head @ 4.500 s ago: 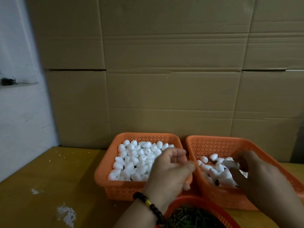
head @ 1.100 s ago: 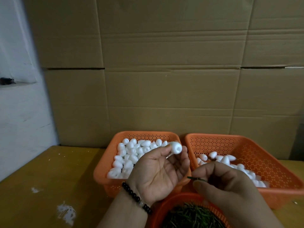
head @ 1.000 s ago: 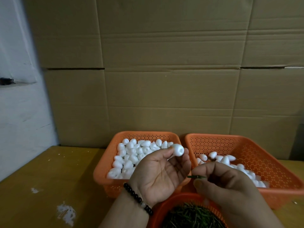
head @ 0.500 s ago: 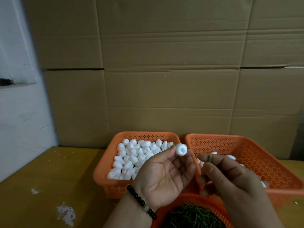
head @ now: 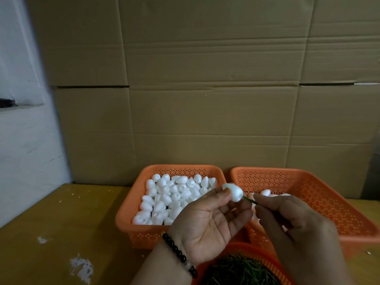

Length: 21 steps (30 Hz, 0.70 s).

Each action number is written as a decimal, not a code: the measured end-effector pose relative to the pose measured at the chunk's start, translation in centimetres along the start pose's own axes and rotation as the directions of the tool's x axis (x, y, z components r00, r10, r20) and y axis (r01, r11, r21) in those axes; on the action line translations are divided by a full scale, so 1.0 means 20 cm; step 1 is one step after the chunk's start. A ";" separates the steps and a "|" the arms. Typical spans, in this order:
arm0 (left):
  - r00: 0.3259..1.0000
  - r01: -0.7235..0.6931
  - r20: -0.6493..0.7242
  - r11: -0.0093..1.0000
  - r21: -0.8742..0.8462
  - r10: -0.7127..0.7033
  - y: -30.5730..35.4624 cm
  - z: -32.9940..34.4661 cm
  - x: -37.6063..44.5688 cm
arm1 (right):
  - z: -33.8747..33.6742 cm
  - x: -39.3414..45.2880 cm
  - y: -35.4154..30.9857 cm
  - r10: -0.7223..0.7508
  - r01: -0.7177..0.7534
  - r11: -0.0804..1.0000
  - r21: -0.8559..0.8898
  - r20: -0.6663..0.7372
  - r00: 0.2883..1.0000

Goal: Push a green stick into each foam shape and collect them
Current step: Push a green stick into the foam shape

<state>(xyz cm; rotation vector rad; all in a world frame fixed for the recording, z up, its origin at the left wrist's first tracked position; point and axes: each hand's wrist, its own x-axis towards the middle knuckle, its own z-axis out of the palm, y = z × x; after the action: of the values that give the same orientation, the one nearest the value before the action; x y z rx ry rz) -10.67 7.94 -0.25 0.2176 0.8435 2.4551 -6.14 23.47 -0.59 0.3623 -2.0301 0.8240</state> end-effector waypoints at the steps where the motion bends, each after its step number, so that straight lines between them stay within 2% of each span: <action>1: 1.000 -0.003 -0.001 1.000 0.005 0.003 0.00 0.00 0.00 | 0.00 0.00 0.00 -0.009 0.009 1.000 -0.010 -0.008 1.000; 10: 1.000 -0.001 0.021 0.999 0.046 0.000 0.00 0.02 -0.02 | 0.03 -0.01 0.01 -0.063 0.061 0.998 -0.030 -0.075 0.995; 21: 0.999 -0.024 0.034 0.994 0.103 0.021 -0.02 0.03 -0.02 | 0.03 -0.01 0.02 -0.076 0.070 0.995 -0.078 -0.073 0.994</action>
<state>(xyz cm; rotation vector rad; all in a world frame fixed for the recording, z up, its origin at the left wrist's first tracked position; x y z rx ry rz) -9.89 8.27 0.04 0.3053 0.9603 2.4239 -6.56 23.43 -1.21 0.3556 -1.9597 0.7045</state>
